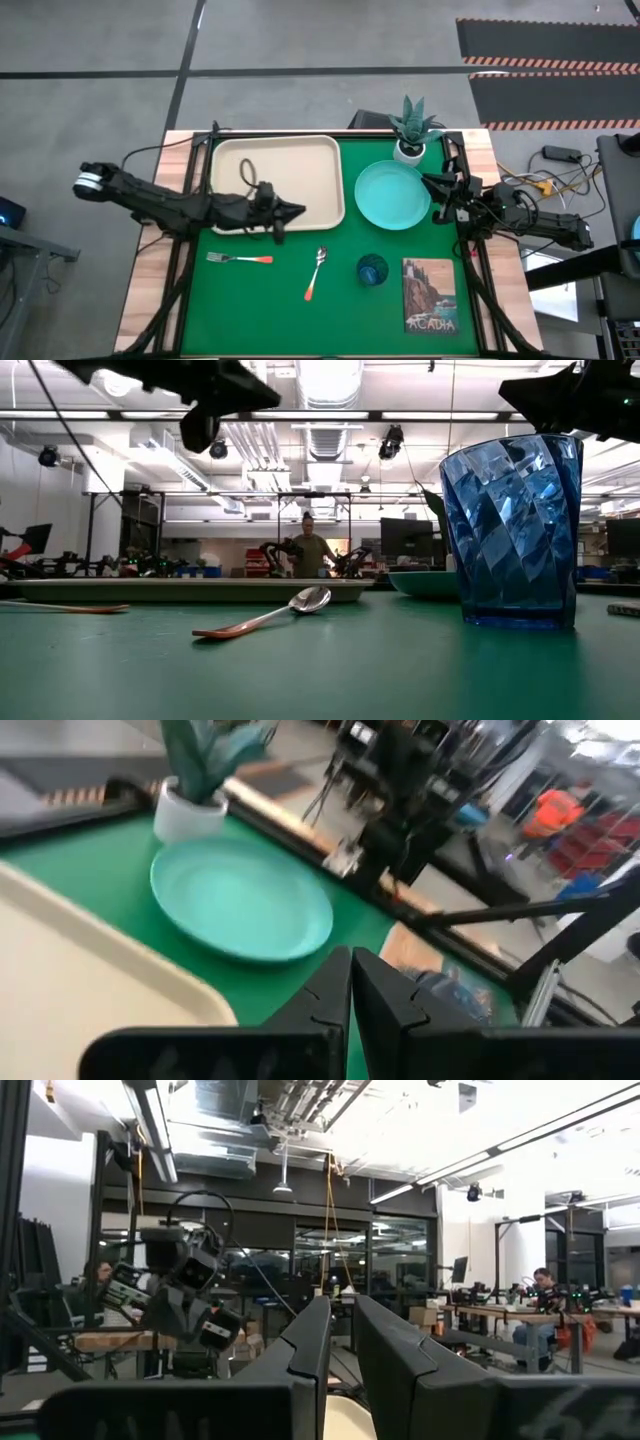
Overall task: Pick and place plate/cup/fork/spoon on tray
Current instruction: Put the orange spoon on the white tray
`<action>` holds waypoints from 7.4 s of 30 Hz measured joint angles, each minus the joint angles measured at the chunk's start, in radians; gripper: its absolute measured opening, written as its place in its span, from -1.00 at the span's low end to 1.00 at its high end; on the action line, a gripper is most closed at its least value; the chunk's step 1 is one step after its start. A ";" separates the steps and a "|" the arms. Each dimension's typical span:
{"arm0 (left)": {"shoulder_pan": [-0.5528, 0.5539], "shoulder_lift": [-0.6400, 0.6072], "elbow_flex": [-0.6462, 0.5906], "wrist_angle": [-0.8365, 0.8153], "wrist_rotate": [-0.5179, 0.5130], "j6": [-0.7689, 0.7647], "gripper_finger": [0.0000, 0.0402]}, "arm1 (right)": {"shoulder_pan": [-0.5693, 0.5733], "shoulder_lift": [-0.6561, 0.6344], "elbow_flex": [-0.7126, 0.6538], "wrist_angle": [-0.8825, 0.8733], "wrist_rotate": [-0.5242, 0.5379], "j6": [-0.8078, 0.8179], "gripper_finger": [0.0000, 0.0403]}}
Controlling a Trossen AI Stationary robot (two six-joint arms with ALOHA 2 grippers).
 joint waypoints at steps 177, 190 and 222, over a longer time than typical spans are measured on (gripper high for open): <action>0.029 0.108 0.316 -0.822 -0.415 -0.128 -1.00 | 0.000 0.002 0.066 -0.088 0.000 0.078 -0.79; 0.261 0.141 0.314 -0.984 -0.410 -0.216 -1.00 | 0.000 0.002 0.066 -0.095 0.000 0.077 -0.79; 0.444 0.145 -0.075 -1.105 -0.308 -0.669 -1.00 | 0.000 0.002 0.066 -0.106 0.000 0.093 -0.79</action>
